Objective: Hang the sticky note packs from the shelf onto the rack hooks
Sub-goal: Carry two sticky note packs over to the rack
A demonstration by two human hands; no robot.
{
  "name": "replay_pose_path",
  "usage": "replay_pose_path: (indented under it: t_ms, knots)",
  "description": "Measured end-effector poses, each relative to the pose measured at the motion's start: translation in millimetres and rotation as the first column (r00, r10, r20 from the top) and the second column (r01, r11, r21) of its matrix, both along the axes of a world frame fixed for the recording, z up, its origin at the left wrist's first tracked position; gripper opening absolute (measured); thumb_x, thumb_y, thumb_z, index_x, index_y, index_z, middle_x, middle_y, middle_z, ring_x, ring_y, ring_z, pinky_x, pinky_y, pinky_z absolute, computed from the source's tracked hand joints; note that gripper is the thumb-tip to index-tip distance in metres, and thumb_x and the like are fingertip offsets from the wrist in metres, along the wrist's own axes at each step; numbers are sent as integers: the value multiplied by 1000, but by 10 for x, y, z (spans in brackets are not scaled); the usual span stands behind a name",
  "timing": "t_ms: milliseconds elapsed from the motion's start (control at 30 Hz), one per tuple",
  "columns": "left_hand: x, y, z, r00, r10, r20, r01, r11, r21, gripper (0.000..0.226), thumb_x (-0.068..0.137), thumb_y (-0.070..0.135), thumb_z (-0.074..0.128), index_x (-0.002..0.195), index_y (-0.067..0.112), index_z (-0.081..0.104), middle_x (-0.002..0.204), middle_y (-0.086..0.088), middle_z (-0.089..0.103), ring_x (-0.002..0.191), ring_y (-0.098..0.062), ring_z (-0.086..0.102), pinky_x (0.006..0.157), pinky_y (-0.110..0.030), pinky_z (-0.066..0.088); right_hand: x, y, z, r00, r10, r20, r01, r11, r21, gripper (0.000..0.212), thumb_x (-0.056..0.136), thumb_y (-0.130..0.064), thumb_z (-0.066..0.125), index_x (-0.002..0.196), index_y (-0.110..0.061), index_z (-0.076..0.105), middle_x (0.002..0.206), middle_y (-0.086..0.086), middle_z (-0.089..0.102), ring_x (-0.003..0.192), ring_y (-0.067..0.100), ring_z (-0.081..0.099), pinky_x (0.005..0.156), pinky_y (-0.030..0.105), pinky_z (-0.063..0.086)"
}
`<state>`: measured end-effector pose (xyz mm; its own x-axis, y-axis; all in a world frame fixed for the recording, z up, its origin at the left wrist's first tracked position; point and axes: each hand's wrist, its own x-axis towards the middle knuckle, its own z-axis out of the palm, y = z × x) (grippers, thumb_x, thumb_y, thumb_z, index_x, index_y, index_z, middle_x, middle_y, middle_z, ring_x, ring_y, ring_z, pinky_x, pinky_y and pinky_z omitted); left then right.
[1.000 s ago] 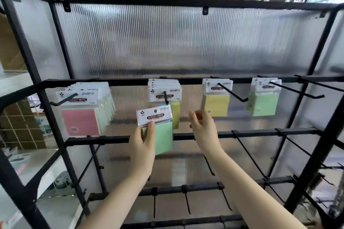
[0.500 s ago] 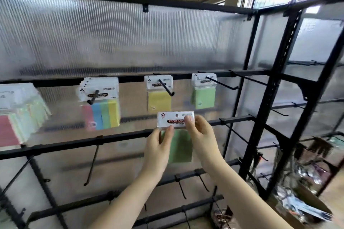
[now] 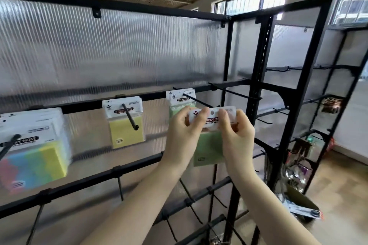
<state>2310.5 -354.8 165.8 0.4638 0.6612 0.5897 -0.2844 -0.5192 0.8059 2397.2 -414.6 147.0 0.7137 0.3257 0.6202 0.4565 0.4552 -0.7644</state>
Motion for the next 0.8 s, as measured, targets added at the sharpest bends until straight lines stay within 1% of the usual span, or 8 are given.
replay_pose_path:
  t_ms: [100,167,267,367,500,667,733,800]
  knots:
    - [171,84,21,1000,-10,13,10,1000,1,25,91,30,61,81,7,60,55,16,54,56,2,49,55,-8,36,149,68,13,1000,-19,-10,19,1000,15,34,94,-24,60,64,-16,45,55,-12,44,52,1,36,49,14,32]
    - [218,124,8,999,-33,13,33,999,12,28,91,28,60,82,1,60,56,10,55,55,0,51,55,-10,39,216,107,-12,999,-30,-13,30,999,21,36,93,-25,60,67,-9,43,56,-11,44,52,2,36,49,15,33]
    - [263,178,-19,999,-41,26,40,999,37,24,90,26,61,85,2,62,71,3,64,64,1,57,62,-11,45,288,147,-52,1000,7,-16,-7,999,33,36,93,-24,60,61,-24,46,53,-14,45,51,0,36,50,14,31]
    - [297,187,-46,998,-46,39,44,997,65,26,89,29,60,84,3,62,72,1,62,66,-2,57,63,-12,45,366,173,-65,999,48,7,-48,998,33,42,94,-23,60,56,-35,46,51,-15,44,50,0,35,49,13,30]
    - [358,176,-74,999,-26,18,24,992,120,26,92,26,58,81,2,58,62,16,54,59,3,51,58,-8,38,500,196,-82,994,111,3,-110,991,81,38,91,-26,59,57,-31,43,53,-14,42,51,1,34,49,13,30]
    - [434,101,-87,996,74,57,-80,990,115,16,91,28,58,80,16,62,75,-1,62,69,0,56,65,-9,43,637,259,-73,971,238,30,-238,971,34,35,93,-24,60,64,-13,44,56,-12,44,52,2,37,49,13,32]
    - [458,73,-112,990,121,78,-129,986,108,14,91,28,59,80,20,62,74,4,63,70,1,56,66,-9,43,678,265,-55,955,292,40,-294,955,31,35,92,-25,61,64,-12,44,56,-12,44,53,2,38,49,14,32]
    - [476,61,-141,978,182,98,-191,978,88,15,89,35,59,78,25,61,72,9,61,69,-4,55,65,-17,43,720,262,-49,944,325,64,-327,945,26,35,90,-27,60,65,-11,44,57,-10,44,54,3,38,49,16,33]
